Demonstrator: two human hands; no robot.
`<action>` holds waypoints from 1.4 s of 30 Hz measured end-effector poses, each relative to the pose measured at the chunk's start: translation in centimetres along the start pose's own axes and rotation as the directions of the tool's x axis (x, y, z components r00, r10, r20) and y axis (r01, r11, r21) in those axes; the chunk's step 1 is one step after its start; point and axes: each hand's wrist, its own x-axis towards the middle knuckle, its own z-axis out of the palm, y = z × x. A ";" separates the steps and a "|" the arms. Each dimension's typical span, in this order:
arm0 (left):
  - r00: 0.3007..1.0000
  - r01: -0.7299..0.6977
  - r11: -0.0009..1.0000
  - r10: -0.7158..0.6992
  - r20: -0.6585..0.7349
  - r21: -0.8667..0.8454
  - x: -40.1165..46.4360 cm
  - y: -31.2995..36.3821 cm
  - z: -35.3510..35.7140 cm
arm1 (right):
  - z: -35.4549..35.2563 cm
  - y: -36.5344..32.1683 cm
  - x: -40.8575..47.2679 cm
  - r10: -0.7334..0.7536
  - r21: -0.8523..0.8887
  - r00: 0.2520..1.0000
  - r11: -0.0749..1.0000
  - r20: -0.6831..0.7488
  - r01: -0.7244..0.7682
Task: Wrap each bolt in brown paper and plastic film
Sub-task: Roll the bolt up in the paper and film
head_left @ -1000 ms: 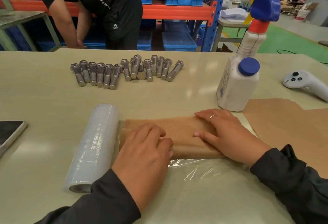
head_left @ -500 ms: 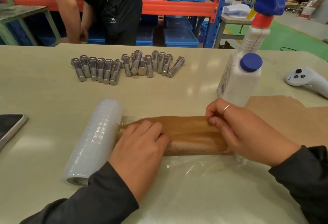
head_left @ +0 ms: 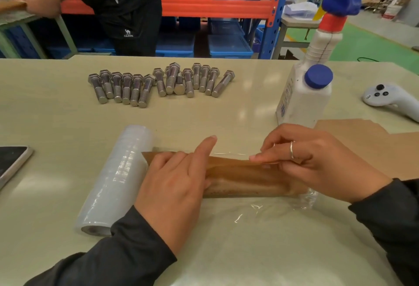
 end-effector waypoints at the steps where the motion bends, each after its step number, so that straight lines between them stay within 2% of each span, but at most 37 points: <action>1: 1.000 -0.006 1.000 0.006 -0.007 0.017 0.0 0.0 0.0 | -0.2 0.1 -0.1 -0.022 -0.022 1.000 1.000 0.010 0.022; 5: 0.998 -0.010 0.989 0.019 -0.056 0.146 -0.2 0.3 -0.1 | -0.6 0.2 -0.1 -0.051 -0.017 0.993 0.998 0.108 0.053; 9: 0.987 0.005 0.980 0.027 -0.158 0.199 0.0 0.4 -0.3 | -0.4 0.1 -0.3 -0.036 0.033 0.978 0.999 0.208 0.030; 11: 0.985 -0.059 0.983 0.086 -0.150 0.173 0.1 0.2 -0.3 | -0.6 0.2 -0.5 0.036 0.095 0.956 0.993 0.292 -0.066; 14: 0.987 -0.150 0.984 0.155 -0.042 0.101 0.1 -0.3 -0.3 | -0.9 0.3 -0.5 0.176 0.173 0.913 0.952 0.367 -0.253; 16: 0.989 -0.149 0.985 0.147 0.028 0.092 0.1 -0.5 -0.3 | -0.7 1.0 -0.4 0.271 0.167 0.919 0.930 0.286 -0.327; 18: 0.986 -0.160 0.982 0.154 0.063 0.100 0.2 -0.3 -0.5 | -0.4 1.9 -0.1 0.344 0.041 0.921 0.933 0.182 -0.357; 21: 0.982 -0.185 0.976 0.178 0.071 0.117 0.5 0.0 -0.9 | 0.7 2.8 0.5 0.383 -0.045 0.923 0.923 0.026 -0.382; 23: 0.973 -0.230 0.964 0.222 0.070 0.135 0.7 0.0 -1.0 | 1.4 3.1 1.1 0.381 -0.082 0.924 0.921 -0.024 -0.382; 26: 0.961 -0.264 0.953 0.247 0.122 0.148 0.4 -0.2 -0.8 | 2.1 3.5 1.6 0.373 -0.246 0.927 0.903 0.035 -0.353; 27: 0.959 -0.265 0.955 0.245 0.145 0.136 0.2 -0.3 -0.8 | 2.0 3.5 1.5 0.357 -0.290 0.934 0.895 0.008 -0.339; 28: 0.956 -0.268 0.956 0.248 0.155 0.122 0.1 -0.3 -0.9 | 1.6 3.3 1.4 0.326 -0.284 0.944 0.902 -0.045 -0.325; 29: 0.959 -0.254 0.962 0.236 0.158 0.104 0.0 -0.2 -1.1 | 1.2 2.7 1.2 0.296 -0.205 0.951 0.929 -0.088 -0.308; 30: 0.959 -0.248 0.964 0.232 0.160 0.090 -0.1 -0.2 -1.1 | 0.7 1.9 1.0 0.272 -0.075 0.959 0.958 -0.080 -0.278; 32: 0.969 -0.210 0.975 0.197 0.150 0.073 0.1 0.1 -1.2 | 0.7 0.0 0.7 0.195 0.122 0.978 0.971 0.078 -0.203; 33: 0.973 -0.197 0.976 0.184 0.140 0.087 0.2 0.2 -1.2 | 1.1 -0.6 0.6 0.162 0.111 0.971 0.977 0.174 -0.183; 35: 0.983 -0.167 0.975 0.154 0.102 0.144 0.6 0.2 -0.9 | 2.3 -1.3 0.5 0.133 -0.023 0.946 0.991 0.297 -0.132; 37: 0.988 -0.144 0.971 0.129 0.091 0.192 1.0 0.5 -0.9 | 2.8 -1.4 0.7 0.152 -0.087 0.936 0.988 0.318 -0.131; 42: 0.978 -0.178 0.973 0.159 0.134 0.144 1.5 -0.1 0.0 | 3.0 -1.1 0.6 0.176 -0.107 0.931 0.983 0.319 -0.149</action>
